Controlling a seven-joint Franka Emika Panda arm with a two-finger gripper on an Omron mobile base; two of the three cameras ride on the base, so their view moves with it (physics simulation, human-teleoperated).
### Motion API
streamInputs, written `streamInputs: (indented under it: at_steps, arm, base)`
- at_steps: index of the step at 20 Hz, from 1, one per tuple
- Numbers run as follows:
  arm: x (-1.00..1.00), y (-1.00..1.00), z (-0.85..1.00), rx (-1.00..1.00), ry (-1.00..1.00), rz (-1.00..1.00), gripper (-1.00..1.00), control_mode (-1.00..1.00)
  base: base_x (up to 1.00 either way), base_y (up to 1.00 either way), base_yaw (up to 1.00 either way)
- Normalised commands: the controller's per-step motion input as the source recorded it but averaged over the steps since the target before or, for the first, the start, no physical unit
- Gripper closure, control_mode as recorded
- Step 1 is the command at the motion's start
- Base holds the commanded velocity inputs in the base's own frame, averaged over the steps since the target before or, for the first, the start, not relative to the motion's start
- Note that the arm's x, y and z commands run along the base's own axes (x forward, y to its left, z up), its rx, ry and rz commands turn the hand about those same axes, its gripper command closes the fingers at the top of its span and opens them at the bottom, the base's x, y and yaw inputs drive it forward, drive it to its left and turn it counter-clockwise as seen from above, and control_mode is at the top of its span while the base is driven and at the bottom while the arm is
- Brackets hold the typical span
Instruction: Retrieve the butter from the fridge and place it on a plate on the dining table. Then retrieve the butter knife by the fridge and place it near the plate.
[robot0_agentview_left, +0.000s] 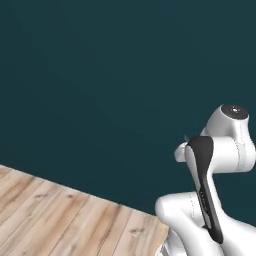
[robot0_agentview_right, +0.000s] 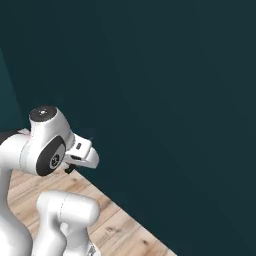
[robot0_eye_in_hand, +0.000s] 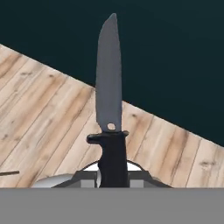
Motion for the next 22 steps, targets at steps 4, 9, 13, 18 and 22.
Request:
streamInputs:
  at_steps: [4,9,13,18,22]
  arm:
    - [0.0,0.0,0.0,0.0,0.0,0.0,1.0,1.0]
    - [0.0,0.0,0.0,0.0,0.0,0.0,1.0,1.0]
    - [0.0,0.0,0.0,0.0,0.0,0.0,1.0,1.0]
    - [0.0,0.0,0.0,0.0,0.0,0.0,1.0,1.0]
    - [0.0,0.0,0.0,0.0,0.0,0.0,1.0,1.0]
  base:
    - [0.85,-0.03,0.72]
    - [0.72,0.0,0.72]
    - [0.78,0.0,0.73]
    - [0.88,-0.03,0.69]
    - [0.91,-0.08,0.66]
